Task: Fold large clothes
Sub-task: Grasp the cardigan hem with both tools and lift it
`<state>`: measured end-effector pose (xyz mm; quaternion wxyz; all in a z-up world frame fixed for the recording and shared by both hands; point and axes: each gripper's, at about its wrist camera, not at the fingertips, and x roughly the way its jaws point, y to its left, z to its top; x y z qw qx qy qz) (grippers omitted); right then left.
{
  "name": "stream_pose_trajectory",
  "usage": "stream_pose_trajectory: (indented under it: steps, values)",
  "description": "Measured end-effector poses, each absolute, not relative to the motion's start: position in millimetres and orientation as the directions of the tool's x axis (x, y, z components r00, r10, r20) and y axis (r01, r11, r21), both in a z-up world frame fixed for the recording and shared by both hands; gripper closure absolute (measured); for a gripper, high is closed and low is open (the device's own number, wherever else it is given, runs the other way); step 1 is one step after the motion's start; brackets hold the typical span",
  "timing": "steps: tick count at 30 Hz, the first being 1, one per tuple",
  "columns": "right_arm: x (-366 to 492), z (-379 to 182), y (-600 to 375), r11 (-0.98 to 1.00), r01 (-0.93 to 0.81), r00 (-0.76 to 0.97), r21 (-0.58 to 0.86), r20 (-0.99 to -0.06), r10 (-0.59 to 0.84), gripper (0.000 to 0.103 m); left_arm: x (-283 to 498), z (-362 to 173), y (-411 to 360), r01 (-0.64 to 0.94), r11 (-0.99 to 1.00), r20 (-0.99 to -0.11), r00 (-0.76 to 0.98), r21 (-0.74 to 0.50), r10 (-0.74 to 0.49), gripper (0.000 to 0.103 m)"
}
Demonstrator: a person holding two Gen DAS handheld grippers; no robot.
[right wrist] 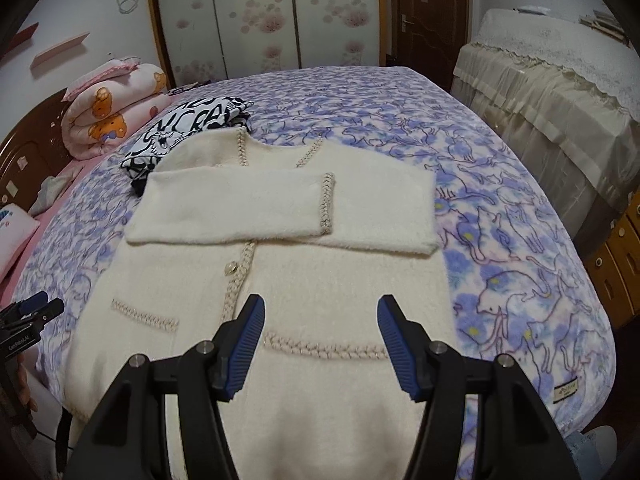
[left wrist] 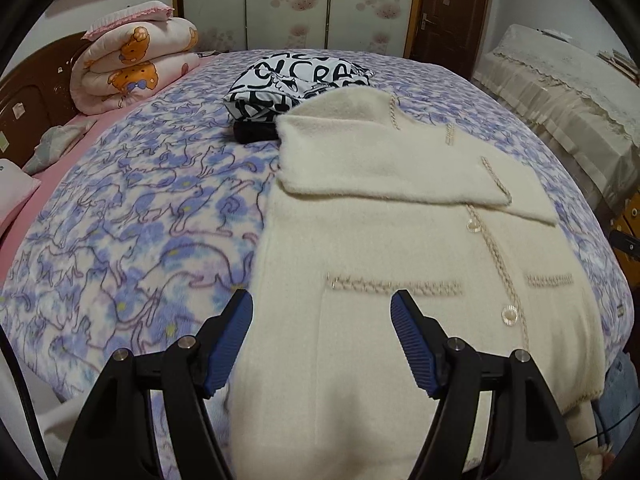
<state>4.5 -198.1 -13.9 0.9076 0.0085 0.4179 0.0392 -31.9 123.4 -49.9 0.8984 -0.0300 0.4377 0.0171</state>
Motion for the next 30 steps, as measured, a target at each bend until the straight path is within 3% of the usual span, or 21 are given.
stream_pose_trajectory:
  steps: [7, 13, 20, 25, 30]
  values:
    - [-20, -45, -217, 0.993, -0.111, 0.561, 0.032, -0.823, 0.089, 0.044, -52, -85, 151, -0.104, 0.983, -0.846, 0.528, -0.154, -0.076, 0.033]
    - [-35, -75, -259, 0.993, -0.099, 0.452, 0.059, -0.887, 0.098, 0.044, -69, -122, 172, -0.125, 0.98, -0.89, 0.449, -0.154, -0.083, 0.033]
    - [-59, -124, -315, 0.988, -0.08, 0.281, 0.133, -0.948, 0.151, 0.044, -78, -146, 186, -0.08, 0.961, -0.898, 0.382, -0.265, -0.216, 0.033]
    - [-76, -150, -335, 0.966, -0.035, 0.253, 0.258, -0.932, 0.258, 0.045, -76, -156, 186, -0.043, 0.956, -0.899, 0.354, -0.291, -0.258, 0.031]
    - [-87, -160, -314, 0.937, -0.125, 0.207, 0.326, -0.915, 0.346, 0.062, -74, -161, 188, -0.03, 0.948, -0.892, 0.349, -0.318, -0.288, 0.028]
